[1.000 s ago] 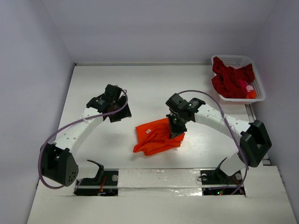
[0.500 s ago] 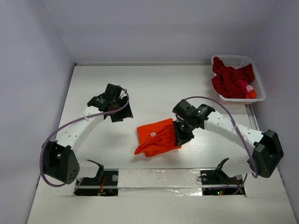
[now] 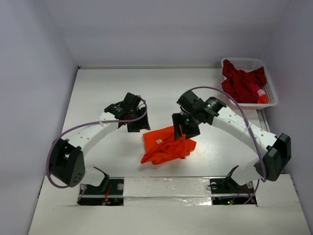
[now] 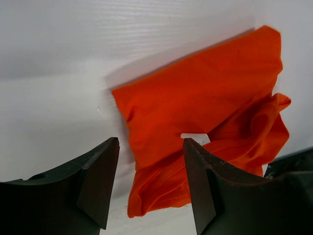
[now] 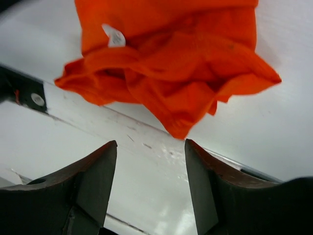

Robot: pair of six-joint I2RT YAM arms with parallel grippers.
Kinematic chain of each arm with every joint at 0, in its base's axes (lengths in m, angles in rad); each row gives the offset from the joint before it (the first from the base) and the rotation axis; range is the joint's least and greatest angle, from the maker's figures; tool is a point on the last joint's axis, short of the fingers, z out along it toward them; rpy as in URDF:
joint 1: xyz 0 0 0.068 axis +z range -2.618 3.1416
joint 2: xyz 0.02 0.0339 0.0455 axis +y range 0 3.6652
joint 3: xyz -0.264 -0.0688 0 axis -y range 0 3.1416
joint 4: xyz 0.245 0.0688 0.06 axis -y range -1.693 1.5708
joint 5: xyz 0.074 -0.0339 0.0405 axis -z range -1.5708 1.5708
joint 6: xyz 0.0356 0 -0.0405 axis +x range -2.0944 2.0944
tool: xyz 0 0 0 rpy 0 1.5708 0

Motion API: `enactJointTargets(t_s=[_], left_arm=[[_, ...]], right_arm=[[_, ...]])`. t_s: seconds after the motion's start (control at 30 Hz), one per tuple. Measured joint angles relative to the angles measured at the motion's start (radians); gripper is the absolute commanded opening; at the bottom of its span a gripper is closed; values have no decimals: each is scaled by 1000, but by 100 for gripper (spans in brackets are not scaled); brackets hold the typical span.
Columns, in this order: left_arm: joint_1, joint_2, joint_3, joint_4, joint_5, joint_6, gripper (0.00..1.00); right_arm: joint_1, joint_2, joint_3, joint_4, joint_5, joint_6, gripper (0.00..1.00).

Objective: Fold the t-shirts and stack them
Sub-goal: Smooth out wrinkles on the folded tshirt

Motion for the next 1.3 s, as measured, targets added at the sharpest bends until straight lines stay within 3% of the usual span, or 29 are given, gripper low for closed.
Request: enactJointTargets(t_s=[0.2,0.47,1.13,1.23,1.3], left_arm=[[-49,34,-85,55,26,-32,50],[-51,49,-112,81,32,-43,50],[-79,111,-111,114,39,-51,50],[-79,111,-111,114,39,-53,50],[-79,111,-110,114,39,-54,50]], right_arm=[[0,159,113,46,20,18,60],[-3,352,119,114,2,23,59],[-53,358,68,163,12,23,51],[-53,358,58,170,14,22,45],[-53,358,46,179,14,21,36]])
